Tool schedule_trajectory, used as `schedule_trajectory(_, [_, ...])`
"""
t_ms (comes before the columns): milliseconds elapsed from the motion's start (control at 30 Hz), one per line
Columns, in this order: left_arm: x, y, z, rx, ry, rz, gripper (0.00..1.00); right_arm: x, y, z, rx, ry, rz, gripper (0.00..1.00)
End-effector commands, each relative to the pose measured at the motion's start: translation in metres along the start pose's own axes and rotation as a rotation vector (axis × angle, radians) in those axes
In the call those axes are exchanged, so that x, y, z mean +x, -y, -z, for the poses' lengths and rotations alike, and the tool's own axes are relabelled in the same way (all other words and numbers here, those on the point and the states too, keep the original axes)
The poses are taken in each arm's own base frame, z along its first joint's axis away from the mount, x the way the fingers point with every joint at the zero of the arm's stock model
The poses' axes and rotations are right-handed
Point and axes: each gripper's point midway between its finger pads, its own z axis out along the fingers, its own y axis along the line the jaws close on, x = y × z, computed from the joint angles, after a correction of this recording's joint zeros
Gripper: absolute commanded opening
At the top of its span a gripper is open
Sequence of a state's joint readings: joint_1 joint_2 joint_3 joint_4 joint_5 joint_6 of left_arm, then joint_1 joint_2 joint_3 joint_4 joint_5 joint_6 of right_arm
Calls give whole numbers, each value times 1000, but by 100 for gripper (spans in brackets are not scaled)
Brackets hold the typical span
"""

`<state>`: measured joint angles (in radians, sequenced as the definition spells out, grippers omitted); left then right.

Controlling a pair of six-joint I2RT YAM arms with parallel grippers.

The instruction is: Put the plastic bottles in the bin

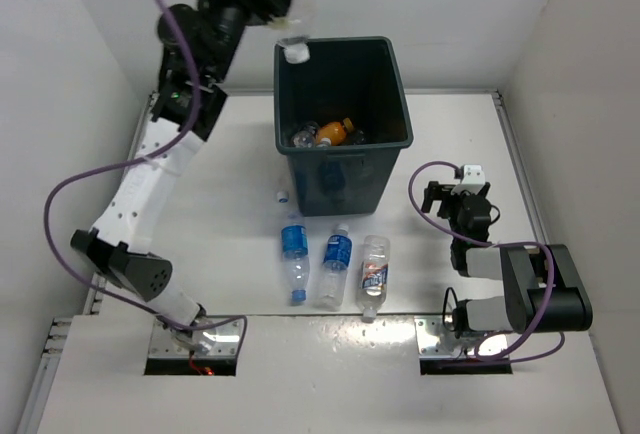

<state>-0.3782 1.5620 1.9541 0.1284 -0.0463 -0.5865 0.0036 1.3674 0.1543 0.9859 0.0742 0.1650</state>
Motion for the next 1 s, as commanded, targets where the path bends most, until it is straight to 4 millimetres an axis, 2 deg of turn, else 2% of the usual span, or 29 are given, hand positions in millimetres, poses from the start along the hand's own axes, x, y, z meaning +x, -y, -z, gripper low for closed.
schedule_trajectory(0, [25, 35, -3, 101, -51, -36, 53, -23, -7, -5, -36, 74, -16, 100])
schedule_trajectory(33, [47, 39, -3, 101, -99, -44, 53, -23, -5, -5, -35, 74, -18, 100])
schedule_trajectory(167, [100, 42, -1, 83, -209, -54, 56, -25, -6, -3, -51, 84, -19, 100])
schedule_trajectory(200, [104, 43, 1, 75, -220, -62, 58, -25, -6, -3, -51, 84, -19, 100])
schedule_trajectory(233, [117, 35, 1, 53, -246, -67, 62, -25, -6, -3, -51, 84, -19, 100])
schedule_trajectory(300, [135, 40, 6, 54, -296, -55, 65, -25, -6, -3, -51, 84, -19, 100])
schedule_trajectory(333, [149, 31, 8, 26, -332, -54, 65, -25, -7, -3, -60, 84, -18, 100])
schedule_trajectory(367, [149, 32, 8, 24, -333, -45, 65, -25, -7, -3, -60, 84, -18, 100])
schedule_trajectory(433, [166, 34, 14, 27, -368, -43, 67, -27, -4, -3, -51, 94, -20, 100])
schedule_trajectory(467, [176, 27, 17, 7, -385, -49, 67, -27, -6, -3, -60, 93, -20, 100])
schedule_trajectory(533, [167, 29, 19, 11, -374, -47, 68, -27, -6, -3, -60, 93, -20, 100])
schedule_trajectory(567, [171, 28, 21, 8, -383, -49, 73, -27, -6, -3, -60, 93, -20, 100])
schedule_trajectory(633, [159, 30, 22, 8, -360, -56, 80, -27, -6, -3, -60, 93, -20, 100])
schedule_trajectory(667, [159, 29, 22, 10, -360, -71, 88, -27, -6, -3, -60, 93, -20, 100])
schedule_trajectory(733, [140, 34, 22, 15, -325, -76, 96, -27, -6, -3, -60, 93, -20, 100])
schedule_trajectory(767, [139, 32, 22, 7, -321, -92, 100, -27, -6, -3, -60, 93, -20, 100])
schedule_trajectory(867, [113, 41, 25, 29, -274, -107, 100, -27, -6, -3, -60, 93, -20, 100])
schedule_trajectory(967, [103, 47, 25, 52, -247, -109, 100, -27, -6, -3, -60, 93, -20, 100])
